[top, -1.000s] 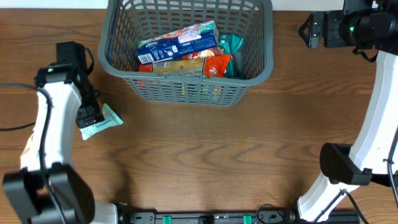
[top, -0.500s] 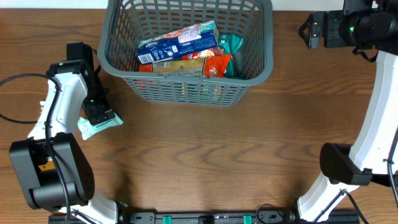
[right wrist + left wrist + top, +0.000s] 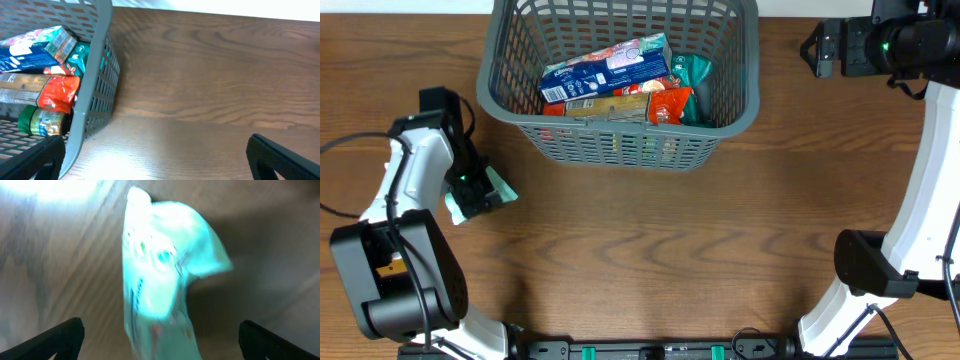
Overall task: Pack container
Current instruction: 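Move the left gripper to the mint-green wipes pouch and grasp it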
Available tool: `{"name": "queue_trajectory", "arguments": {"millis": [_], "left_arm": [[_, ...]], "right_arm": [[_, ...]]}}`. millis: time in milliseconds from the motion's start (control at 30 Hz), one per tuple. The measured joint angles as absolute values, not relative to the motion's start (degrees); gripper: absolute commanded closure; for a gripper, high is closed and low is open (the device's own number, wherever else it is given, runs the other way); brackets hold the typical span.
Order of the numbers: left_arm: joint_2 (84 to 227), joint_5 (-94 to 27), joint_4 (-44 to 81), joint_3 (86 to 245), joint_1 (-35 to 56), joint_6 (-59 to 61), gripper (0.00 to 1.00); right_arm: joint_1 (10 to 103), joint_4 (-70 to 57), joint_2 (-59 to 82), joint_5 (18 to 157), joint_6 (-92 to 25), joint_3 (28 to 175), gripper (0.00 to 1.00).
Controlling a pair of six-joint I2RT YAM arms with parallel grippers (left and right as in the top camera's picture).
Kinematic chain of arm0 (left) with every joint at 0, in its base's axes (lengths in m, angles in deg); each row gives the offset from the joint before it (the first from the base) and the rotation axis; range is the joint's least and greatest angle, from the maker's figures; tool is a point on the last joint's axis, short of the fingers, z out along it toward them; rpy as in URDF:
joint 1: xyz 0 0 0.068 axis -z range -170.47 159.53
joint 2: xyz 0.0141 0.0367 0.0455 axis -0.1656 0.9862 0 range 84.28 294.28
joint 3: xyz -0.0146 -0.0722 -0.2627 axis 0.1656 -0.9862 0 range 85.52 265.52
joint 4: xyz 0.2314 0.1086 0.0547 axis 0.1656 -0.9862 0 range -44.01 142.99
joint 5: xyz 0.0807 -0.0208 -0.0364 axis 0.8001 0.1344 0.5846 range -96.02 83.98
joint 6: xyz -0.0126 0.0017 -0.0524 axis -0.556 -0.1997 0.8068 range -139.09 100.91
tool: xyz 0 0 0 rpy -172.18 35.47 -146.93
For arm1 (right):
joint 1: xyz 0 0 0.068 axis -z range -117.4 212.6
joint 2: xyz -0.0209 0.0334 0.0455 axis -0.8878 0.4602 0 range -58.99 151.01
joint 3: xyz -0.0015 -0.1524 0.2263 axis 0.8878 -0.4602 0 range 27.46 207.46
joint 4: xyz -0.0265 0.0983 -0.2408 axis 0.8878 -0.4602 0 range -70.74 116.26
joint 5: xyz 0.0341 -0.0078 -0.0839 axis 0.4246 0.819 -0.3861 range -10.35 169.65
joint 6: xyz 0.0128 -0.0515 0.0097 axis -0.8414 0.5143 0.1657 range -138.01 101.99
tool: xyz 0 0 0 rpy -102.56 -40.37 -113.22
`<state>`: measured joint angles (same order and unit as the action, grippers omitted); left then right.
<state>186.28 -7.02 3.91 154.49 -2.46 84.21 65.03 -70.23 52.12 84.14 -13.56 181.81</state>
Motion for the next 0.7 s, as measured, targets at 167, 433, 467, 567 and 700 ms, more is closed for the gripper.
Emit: {"name": "queue_trajectory", "arguments": {"millis": [167,433,467,567,700], "left_arm": [[186.28,-6.89,7.91,151.16,-2.74,83.97,0.01],[186.3,-4.28,15.52,147.43,-2.74,81.37,0.01],[186.28,-4.0,16.22,147.12,-2.76,80.89,0.01],[186.28,-2.95,16.46,146.95,-2.74,79.71,0.0],[186.28,-2.43,16.37,146.95,-2.74,79.19,0.0]], "right_arm": [[65.03,-70.23,52.12,84.14,-13.56,181.81,0.01],[65.03,-70.82,52.12,84.14,-13.56,181.81,0.01],[65.03,-70.82,52.12,84.14,-13.56,181.81,0.01],[65.03,-70.82,52.12,84.14,-13.56,181.81,0.01],[65.03,-70.82,52.12,84.14,-13.56,181.81,0.01]]}}
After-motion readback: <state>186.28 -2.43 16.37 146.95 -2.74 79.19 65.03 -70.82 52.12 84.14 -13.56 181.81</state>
